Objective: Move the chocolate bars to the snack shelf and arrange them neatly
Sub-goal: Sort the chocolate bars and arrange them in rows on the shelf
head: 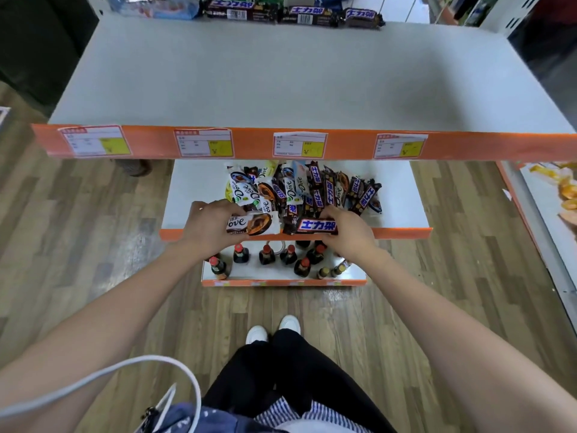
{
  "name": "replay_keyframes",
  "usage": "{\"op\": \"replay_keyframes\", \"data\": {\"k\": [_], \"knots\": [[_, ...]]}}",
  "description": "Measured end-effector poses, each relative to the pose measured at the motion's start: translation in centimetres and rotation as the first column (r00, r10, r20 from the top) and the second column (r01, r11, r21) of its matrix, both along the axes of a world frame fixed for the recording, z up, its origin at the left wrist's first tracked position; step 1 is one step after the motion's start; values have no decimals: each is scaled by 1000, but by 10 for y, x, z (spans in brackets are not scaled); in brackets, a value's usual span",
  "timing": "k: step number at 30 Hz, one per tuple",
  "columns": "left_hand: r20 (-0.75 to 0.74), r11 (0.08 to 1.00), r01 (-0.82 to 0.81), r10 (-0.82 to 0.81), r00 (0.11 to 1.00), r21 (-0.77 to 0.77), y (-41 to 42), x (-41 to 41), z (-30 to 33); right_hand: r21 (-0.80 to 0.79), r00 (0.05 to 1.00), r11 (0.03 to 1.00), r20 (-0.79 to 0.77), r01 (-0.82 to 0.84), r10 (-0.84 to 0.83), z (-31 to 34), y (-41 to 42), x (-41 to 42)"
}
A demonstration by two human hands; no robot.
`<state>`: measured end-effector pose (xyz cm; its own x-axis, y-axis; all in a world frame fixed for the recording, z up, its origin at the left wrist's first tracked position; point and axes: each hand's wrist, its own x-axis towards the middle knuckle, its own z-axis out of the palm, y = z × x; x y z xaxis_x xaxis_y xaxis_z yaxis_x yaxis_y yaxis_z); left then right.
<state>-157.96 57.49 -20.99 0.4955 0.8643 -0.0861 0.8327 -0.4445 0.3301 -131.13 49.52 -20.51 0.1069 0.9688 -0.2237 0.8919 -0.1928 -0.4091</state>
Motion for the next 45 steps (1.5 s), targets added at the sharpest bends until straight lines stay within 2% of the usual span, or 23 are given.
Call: {"op": "replay_keyframes", "data": {"k": [5,12,18,24,28,36,45], "knots": [[37,999,36,-36,999,6,-17,0,13,28,999,999,-37,-15,16,9,-17,-4],[91,989,92,-102,991,112,-32,8,48,82,998,995,-29,-56,58,39,-34,3],[226,954,99,-166,960,284,-38,19,97,206,992,971,9,-123,124,90,-35,5],[364,942,56,-182,914,330,-30,36,150,347,983,920,59,-182,172,137,-24,-4],[367,926,26,-175,914,378,-14,43,181,417,976,883,80,-216,202,166,-7,-7],[366,882,-48,-146,919,470,22,45,225,572,983,800,76,-179,166,205,36,3],[323,853,-135,-41,946,504,54,36,231,553,977,808,168,-203,131,218,74,12]]}}
